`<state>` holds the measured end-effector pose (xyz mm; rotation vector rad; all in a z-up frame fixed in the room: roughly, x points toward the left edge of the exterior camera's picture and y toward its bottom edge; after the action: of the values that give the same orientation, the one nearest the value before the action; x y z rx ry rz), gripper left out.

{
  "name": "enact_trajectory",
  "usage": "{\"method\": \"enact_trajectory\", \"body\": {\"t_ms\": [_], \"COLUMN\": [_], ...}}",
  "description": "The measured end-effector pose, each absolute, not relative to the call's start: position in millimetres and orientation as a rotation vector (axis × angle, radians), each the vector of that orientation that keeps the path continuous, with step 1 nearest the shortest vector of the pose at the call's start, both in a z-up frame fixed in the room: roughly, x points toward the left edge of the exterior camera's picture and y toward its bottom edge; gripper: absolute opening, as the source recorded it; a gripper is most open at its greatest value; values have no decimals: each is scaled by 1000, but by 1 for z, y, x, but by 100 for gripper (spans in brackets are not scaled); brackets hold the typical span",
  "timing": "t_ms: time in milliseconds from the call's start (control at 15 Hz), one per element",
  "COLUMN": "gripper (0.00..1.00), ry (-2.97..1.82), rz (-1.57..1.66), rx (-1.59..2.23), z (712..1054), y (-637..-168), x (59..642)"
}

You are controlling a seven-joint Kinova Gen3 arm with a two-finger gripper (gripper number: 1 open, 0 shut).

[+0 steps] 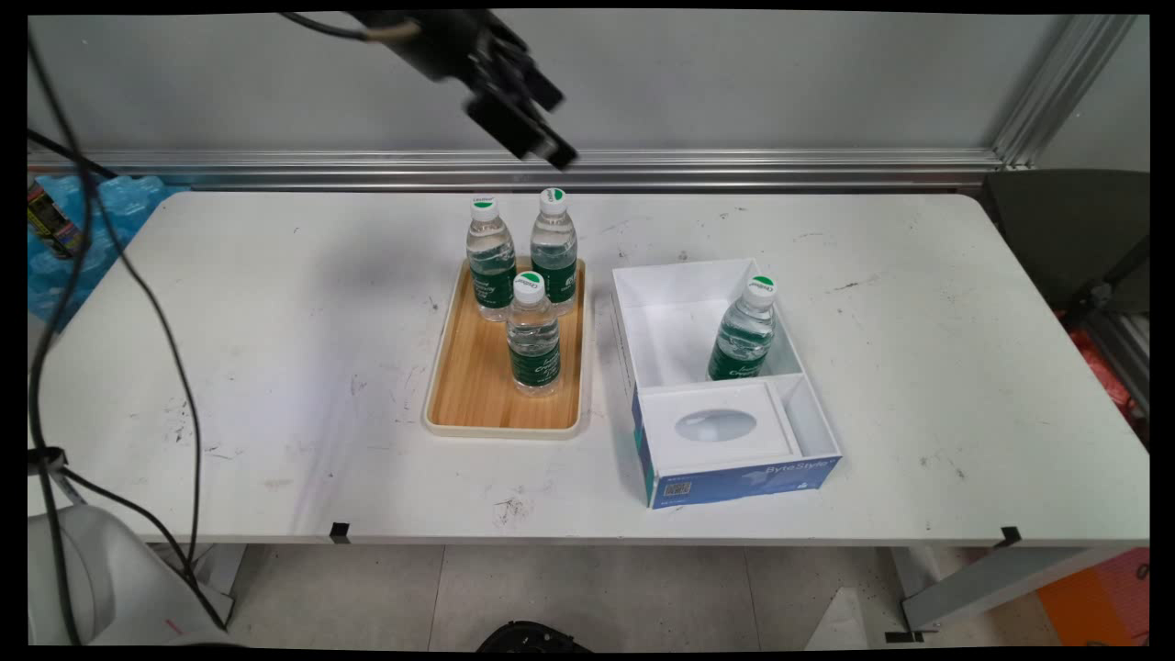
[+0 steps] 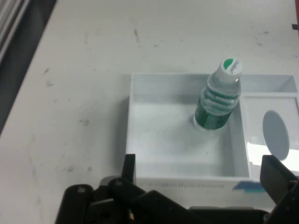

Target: Pick up the green bottle from the white box

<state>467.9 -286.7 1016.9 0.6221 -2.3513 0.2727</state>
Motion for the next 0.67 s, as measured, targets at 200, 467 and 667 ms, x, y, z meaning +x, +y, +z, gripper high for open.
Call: {"method": "enact_trajectory", "body": {"t_ms": [200, 467, 667], "gripper": [100, 100, 100], "ry": [-2360, -2375, -2386], "rz": [242, 210, 186], "rx": [602, 569, 546], "z": [987, 949, 918], "y": [-300, -316, -330], "x": [431, 394, 366]}}
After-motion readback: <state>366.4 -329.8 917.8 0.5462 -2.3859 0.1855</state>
